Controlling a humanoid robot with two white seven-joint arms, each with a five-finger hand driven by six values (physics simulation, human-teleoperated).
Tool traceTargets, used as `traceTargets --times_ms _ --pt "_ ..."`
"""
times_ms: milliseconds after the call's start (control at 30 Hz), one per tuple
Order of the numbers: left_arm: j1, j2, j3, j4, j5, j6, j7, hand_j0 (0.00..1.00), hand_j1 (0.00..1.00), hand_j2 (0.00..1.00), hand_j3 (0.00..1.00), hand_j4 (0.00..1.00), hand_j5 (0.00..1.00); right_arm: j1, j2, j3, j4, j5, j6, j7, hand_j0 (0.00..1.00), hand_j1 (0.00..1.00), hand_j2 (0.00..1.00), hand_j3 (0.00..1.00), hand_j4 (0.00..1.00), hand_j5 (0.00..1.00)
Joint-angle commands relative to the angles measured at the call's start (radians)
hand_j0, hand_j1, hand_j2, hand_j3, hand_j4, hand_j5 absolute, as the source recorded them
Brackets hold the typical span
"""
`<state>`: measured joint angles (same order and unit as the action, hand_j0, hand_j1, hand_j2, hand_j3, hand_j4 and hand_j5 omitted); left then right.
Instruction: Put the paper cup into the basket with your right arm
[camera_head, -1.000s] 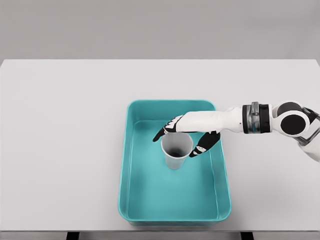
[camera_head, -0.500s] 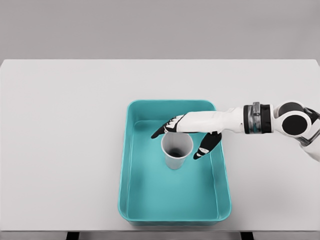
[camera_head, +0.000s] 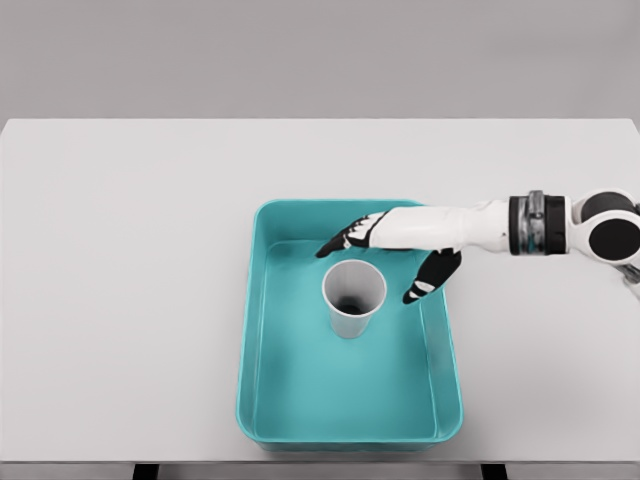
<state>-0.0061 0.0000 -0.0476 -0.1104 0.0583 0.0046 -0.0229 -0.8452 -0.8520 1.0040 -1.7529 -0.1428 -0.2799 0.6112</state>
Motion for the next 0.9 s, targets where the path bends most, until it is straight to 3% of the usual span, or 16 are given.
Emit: traceTargets --times_ms 0,200,467,533,600,667,867 --pt "0.0 0.0 0.0 0.0 0.0 0.0 0.0 1.0 1.0 1.0 1.0 1.0 1.0 0.0 -0.009 -0.013 0.0 -0.006 -0.001 0.0 0.99 0.99 0.99 0.99 0.99 0.99" --pt "0.0 0.0 0.0 0.0 0.001 0.0 0.0 1.0 1.0 1.0 1.0 1.0 1.0 0.005 -0.036 -0.097 0.0 -0.037 -0.025 0.0 0.99 0.99 0.99 0.99 0.99 0.99" --pt "0.0 0.0 0.0 0.0 0.001 0.0 0.0 1.0 1.0 1.0 1.0 1.0 1.0 0.028 -0.127 -0.209 0.0 -0.084 -0.081 0.0 0.99 0.99 0.99 0.99 0.99 0.99" --pt "0.0 0.0 0.0 0.0 0.0 0.0 0.0 1.0 1.0 1.0 1.0 1.0 1.0 0.07 -0.15 -0.249 0.0 -0.084 -0.108 0.0 0.99 0.99 0.99 0.99 0.99 0.99" --pt "0.0 0.0 0.0 0.0 0.0 0.0 0.0 1.0 1.0 1.0 1.0 1.0 1.0 0.204 -0.196 -0.378 0.0 -0.086 -0.166 0.0 0.99 0.99 0.99 0.99 0.99 0.99" --pt "0.0 0.0 0.0 0.0 0.0 0.0 0.0 1.0 1.0 1.0 1.0 1.0 1.0 0.301 -0.199 -0.479 0.0 -0.086 -0.206 0.0 0.99 0.99 0.99 0.99 0.99 0.99" --pt "0.0 0.0 0.0 0.0 0.0 0.0 0.0 1.0 1.0 1.0 1.0 1.0 1.0 0.337 -0.199 -0.501 0.0 -0.086 -0.237 0.0 0.99 0.99 0.99 0.99 0.99 0.99"
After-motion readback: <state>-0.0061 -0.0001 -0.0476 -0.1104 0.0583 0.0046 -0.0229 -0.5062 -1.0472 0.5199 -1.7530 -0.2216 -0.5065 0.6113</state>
